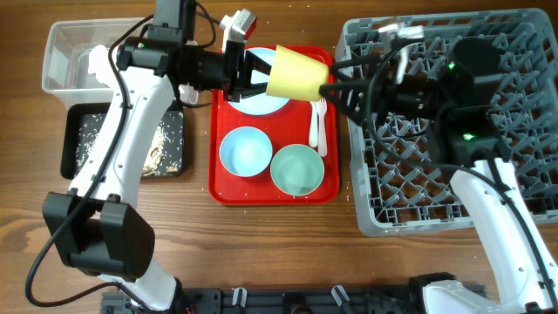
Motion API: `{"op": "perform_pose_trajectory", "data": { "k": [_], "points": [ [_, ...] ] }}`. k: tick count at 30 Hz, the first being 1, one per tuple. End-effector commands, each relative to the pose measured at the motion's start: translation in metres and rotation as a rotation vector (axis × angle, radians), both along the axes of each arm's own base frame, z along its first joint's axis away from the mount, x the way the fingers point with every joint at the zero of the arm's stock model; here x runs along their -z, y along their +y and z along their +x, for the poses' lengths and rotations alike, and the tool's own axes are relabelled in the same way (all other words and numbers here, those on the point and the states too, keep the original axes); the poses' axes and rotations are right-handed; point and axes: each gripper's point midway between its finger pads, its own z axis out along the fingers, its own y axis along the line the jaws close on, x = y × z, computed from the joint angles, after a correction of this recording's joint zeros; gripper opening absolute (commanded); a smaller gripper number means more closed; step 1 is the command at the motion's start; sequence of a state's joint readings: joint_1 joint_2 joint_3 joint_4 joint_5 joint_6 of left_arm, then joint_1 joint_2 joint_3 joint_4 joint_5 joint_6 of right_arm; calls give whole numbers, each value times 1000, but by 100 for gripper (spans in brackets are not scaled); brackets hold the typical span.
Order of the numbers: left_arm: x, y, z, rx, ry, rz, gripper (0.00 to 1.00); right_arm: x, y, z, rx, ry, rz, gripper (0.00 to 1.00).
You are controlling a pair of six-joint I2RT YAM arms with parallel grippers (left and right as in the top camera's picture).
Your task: Sort waste into correct bins and load items into the dishwasher rack
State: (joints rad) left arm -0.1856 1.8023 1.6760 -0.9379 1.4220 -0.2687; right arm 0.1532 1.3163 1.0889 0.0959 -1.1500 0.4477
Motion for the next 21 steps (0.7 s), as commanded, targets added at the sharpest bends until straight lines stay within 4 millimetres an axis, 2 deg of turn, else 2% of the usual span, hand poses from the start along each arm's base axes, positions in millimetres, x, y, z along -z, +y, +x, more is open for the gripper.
{"op": "perform_pose_trajectory", "data": {
  "k": [1, 5, 9, 11, 12, 14, 15, 17, 18, 21],
  "points": [
    [-19, -2, -10, 47, -3, -74, 4, -20, 25, -23, -100, -99, 20, 82],
    [-21, -2, -11, 56, 1, -89, 4, -16, 44, -25, -126, -109, 21, 72],
    [-21, -2, -11, 56, 0, -89, 4, -21, 50, -28, -143, -145, 34, 65],
    [-21, -2, -11, 56, 0, -89, 4, -22, 50, -28, -143, -148, 34, 51],
    [-21, -2, -11, 56, 0, -88, 9, -22, 50, -28, -143, -148, 34, 48],
    [-21, -2, -11, 55, 0, -88, 17, -23, 45, -24, -127, -154, 34, 48],
    [-21, 0, -10, 50, 0, -89, 19, -21, 38, -19, -105, -139, 30, 47],
    [-21, 10, -3, 18, -2, -88, 23, -3, 7, 3, -8, -31, -2, 48],
    [-21, 20, 4, -10, -5, -87, 24, 15, -22, 18, 79, 49, -32, 48],
    [-3, 44, 28, -135, -23, 17, 27, 53, -86, 40, 313, 225, -102, 48]
  ]
}}
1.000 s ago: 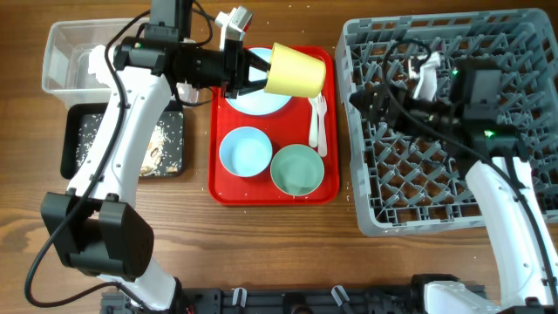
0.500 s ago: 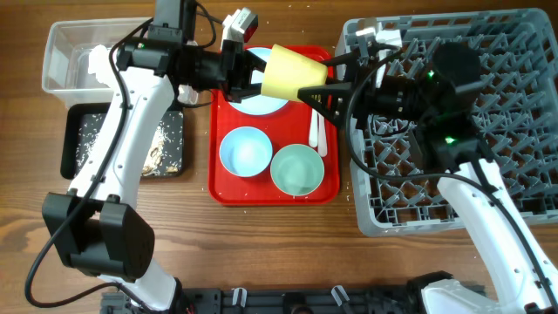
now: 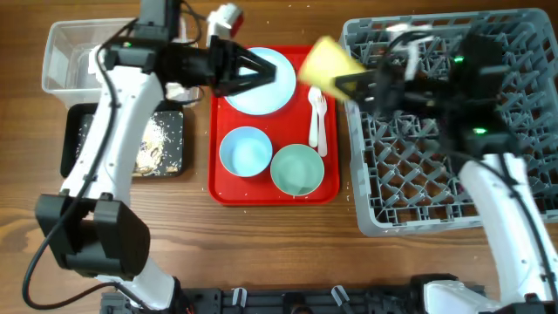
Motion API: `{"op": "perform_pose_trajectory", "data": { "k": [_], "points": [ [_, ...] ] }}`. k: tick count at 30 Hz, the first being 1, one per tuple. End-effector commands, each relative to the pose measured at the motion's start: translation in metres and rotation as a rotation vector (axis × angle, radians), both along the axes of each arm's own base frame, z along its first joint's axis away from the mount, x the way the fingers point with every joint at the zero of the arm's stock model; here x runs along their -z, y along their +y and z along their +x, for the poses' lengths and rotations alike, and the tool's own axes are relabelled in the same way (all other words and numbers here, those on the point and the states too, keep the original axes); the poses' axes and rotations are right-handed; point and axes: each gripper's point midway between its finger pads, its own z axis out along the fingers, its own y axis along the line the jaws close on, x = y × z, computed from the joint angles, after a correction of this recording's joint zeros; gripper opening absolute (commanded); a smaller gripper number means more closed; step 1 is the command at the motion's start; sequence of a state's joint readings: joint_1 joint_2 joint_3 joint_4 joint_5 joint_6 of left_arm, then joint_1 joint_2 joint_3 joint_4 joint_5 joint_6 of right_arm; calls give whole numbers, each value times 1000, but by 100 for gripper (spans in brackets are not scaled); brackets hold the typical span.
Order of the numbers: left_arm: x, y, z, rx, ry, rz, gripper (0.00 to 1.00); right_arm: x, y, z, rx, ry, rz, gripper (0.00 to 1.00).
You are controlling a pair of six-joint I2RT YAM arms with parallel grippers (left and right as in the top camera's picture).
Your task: Sort waste into correct bins and load items into the dishwasher rack
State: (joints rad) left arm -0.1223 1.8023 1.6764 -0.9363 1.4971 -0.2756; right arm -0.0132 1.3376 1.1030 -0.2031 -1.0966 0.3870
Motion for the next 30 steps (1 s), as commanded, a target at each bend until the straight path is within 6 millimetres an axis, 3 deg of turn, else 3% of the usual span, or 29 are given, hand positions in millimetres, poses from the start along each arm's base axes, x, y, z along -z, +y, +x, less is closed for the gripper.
{"op": "perform_pose_trajectory", "data": {
  "k": [1, 3, 5, 8, 10, 13, 15, 20, 23, 24, 25, 28, 30],
  "points": [
    [27, 37, 36, -198, -41, 197, 29, 23, -51, 12, 228, 74, -115, 48],
    [56, 54, 55, -313, -54, 385, 33, 34, -69, 0, 355, 168, -187, 48],
    [82, 73, 70, -411, -69, 575, 37, 43, -84, -26, 470, 271, -282, 47],
    [103, 90, 78, -489, -80, 752, 38, 59, -109, -75, 632, 430, -500, 47],
    [115, 102, 80, -527, -80, 858, 40, 68, -106, -101, 656, 528, -591, 47],
    [124, 111, 76, -542, -60, 939, 42, 98, -110, -117, 730, 679, -751, 47],
    [124, 111, 75, -539, -54, 941, 43, 121, -100, -117, 663, 767, -833, 48],
    [125, 111, 74, -536, -49, 943, 44, 171, -101, -105, 605, 931, -977, 50],
    [126, 111, 73, -534, -45, 945, 44, 187, -100, -101, 575, 968, -1013, 53],
    [126, 111, 73, -534, -45, 945, 44, 192, -98, -99, 555, 977, -1020, 57],
    [126, 111, 72, -533, -44, 945, 44, 201, -97, -99, 537, 1005, -1036, 69],
    [126, 111, 72, -532, -41, 946, 45, 210, -92, -93, 501, 1008, -1028, 78],
    [126, 111, 72, -532, -41, 946, 45, 198, -88, -80, 516, 954, -992, 78]
  ]
}}
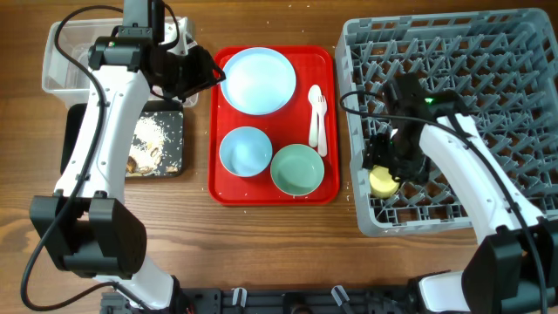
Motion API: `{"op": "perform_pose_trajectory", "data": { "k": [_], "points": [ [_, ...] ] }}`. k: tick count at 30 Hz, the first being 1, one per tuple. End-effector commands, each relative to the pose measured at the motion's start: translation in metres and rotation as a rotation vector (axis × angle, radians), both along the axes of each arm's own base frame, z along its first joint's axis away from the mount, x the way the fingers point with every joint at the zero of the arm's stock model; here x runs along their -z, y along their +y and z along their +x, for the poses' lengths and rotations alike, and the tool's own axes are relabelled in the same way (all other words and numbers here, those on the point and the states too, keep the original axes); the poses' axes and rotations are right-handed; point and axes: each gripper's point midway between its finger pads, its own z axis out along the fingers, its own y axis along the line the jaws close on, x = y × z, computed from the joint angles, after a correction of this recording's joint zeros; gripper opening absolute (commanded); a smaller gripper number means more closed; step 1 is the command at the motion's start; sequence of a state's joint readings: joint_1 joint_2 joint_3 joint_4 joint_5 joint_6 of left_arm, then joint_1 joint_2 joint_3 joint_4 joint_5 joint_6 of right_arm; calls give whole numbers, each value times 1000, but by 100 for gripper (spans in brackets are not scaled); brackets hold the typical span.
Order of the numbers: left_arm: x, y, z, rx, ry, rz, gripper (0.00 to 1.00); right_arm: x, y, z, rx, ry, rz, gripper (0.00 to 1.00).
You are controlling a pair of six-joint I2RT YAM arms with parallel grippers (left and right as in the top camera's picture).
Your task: Sort waste into correct bins and load items into the dishwasher rack
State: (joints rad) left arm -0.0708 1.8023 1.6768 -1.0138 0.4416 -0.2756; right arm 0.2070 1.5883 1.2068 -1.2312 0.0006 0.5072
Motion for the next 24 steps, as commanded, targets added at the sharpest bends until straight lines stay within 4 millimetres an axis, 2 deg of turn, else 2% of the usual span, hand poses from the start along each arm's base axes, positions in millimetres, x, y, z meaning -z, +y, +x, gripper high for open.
{"op": "perform_pose_trajectory", "data": {
  "k": [1, 3, 4, 6, 8, 11, 13, 18, 21, 24],
  "points": [
    [-7, -1, 1, 3, -19, 6, 45, -31, 14, 25, -50, -105, 68, 78],
    [-7, -1, 1, 3, -20, 6, 46, -67, 20, 44, -85, -206, 95, 77],
    [-7, -1, 0, 4, -20, 6, 46, -101, 27, 57, -131, -297, 131, 77],
    [-11, -1, -2, 7, -24, 7, 46, -145, 48, 72, -218, -435, 201, 75],
    [-18, 0, -6, 8, -37, 10, 46, -161, 73, 78, -284, -511, 228, 74],
    [-32, 6, -15, -8, -58, 39, 46, -149, 122, 73, -407, -502, 262, 72],
    [-42, 8, -26, -10, -60, 45, 46, -122, 148, 64, -452, -437, 254, 71],
    [-35, 19, -38, -34, -8, 104, 45, -63, 168, 58, -490, -274, 210, 71],
    [-32, 20, -41, -36, 2, 139, 45, -42, 168, 60, -488, -218, 189, 71],
    [-30, 12, -43, -14, -3, 174, 45, -25, 169, 60, -487, -176, 174, 71]
  ]
}}
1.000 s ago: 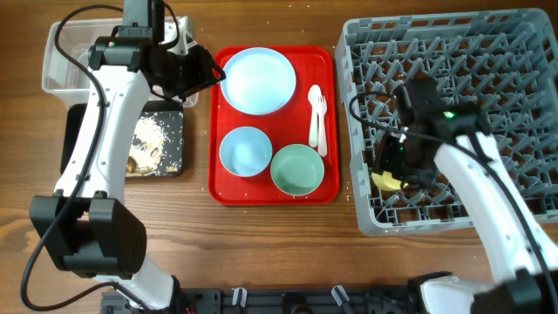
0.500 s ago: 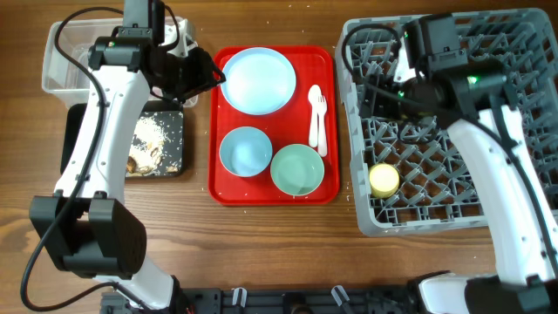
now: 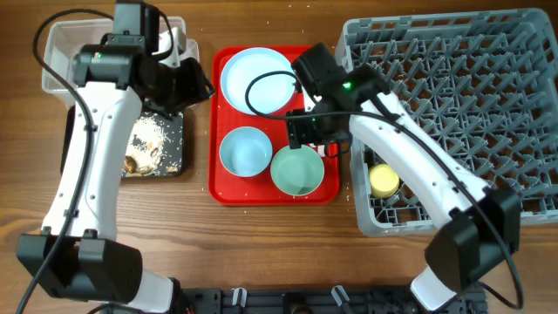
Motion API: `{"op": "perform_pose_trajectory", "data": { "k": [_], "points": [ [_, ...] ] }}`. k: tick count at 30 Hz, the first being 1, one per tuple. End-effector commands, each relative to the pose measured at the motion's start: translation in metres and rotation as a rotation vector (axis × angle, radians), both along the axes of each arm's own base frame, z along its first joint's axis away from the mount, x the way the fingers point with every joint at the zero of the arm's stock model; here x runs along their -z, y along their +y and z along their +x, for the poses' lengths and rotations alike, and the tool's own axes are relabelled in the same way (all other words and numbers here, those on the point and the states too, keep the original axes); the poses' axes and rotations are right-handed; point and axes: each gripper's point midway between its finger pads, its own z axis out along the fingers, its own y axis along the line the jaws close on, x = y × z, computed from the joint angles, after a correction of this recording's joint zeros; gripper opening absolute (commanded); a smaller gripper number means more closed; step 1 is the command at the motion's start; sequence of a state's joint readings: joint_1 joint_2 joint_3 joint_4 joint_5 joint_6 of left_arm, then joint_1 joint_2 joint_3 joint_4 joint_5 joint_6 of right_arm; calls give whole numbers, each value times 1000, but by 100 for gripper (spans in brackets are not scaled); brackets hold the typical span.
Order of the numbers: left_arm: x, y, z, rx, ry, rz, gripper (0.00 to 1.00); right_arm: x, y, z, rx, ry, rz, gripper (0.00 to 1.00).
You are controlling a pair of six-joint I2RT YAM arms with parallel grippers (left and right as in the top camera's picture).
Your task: Sort waste into correct bins and load items into the dishwasher rack
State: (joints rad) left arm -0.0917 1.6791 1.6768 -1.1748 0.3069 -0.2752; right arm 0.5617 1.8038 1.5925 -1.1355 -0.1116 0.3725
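Observation:
A red tray (image 3: 327, 194) holds a light blue plate (image 3: 240, 83), a blue bowl (image 3: 245, 150) and a green bowl (image 3: 296, 170). My right gripper (image 3: 301, 133) hangs low over the tray's right side, just above the green bowl. It covers the white spoon and its fingers look spread with nothing in them. A yellow cup (image 3: 384, 180) lies in the grey dishwasher rack (image 3: 453, 52) at its front left. My left gripper (image 3: 199, 83) is open and empty between the bins and the tray's left rim.
A clear bin (image 3: 61, 44) stands at the back left. In front of it a black bin (image 3: 157, 144) holds food scraps. The right arm's forearm crosses the rack's left edge. Crumbs lie scattered on the wooden table around the tray.
My right gripper has left the yellow cup in the rack's front left and now sits over the spoon on the tray. My left gripper has dropped slightly, still by the tray's left rim.
Both grippers first met at the yellow cup above the plate. Then the right one carried the cup toward the rack while the left stood open over the tray. Later the cup was low in the rack's front left, and it lies there now, released.

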Motion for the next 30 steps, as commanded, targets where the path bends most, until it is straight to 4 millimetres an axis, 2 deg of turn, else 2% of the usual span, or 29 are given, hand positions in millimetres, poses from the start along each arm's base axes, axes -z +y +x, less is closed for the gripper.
{"op": "perform_pose_trajectory", "data": {
  "k": [1, 3, 6, 8, 11, 14, 16, 19, 21, 22, 23, 25, 26, 28, 30],
  "points": [
    [-4, -9, -2, 33, -30, 62, 45, 21, 0, 1, 10, 43, -36, 71],
    [-3, -13, -3, 45, -35, 90, 47, 28, -3, 0, 14, 42, -55, 71],
    [-3, -9, 0, 32, -44, 113, 49, 54, -17, -9, 3, 66, -111, 68],
    [-6, -3, 7, 12, -68, 111, 49, 72, -19, -11, -23, 61, -116, 62],
    [-8, 11, 16, -27, -99, 145, 56, 98, -24, -19, -29, 66, -121, 51],
    [-7, 22, 18, -55, -106, 205, 62, 112, -26, -22, -38, 57, -118, 41],
    [-8, 22, 20, -55, -113, 203, 65, 115, -26, -21, -44, 50, -114, 33],
    [-8, 22, 21, -56, -120, 202, 81, 124, -32, -28, -45, 65, -134, 8],
    [-8, 21, 21, -56, -120, 202, 95, 121, -32, -24, -40, 48, -136, 4],
    [-8, 22, 21, -56, -120, 202, 100, 113, -29, -19, -39, 29, -124, 4],
    [-8, 21, 21, -56, -119, 202, 100, 101, -28, -12, -32, 2, -117, 4],
    [-8, 21, 21, -55, -119, 202, 100, 57, -38, 10, 12, -90, -128, 4],
    [-8, 21, 21, -55, -119, 202, 100, 24, -54, 25, 71, -165, -164, 4],
    [-9, 20, 22, -54, -122, 197, 100, -51, -111, 56, 286, -394, -331, 4],
    [-10, 20, 23, -55, -130, 196, 100, -100, -153, 72, 441, -603, -496, 4]
  ]
}}
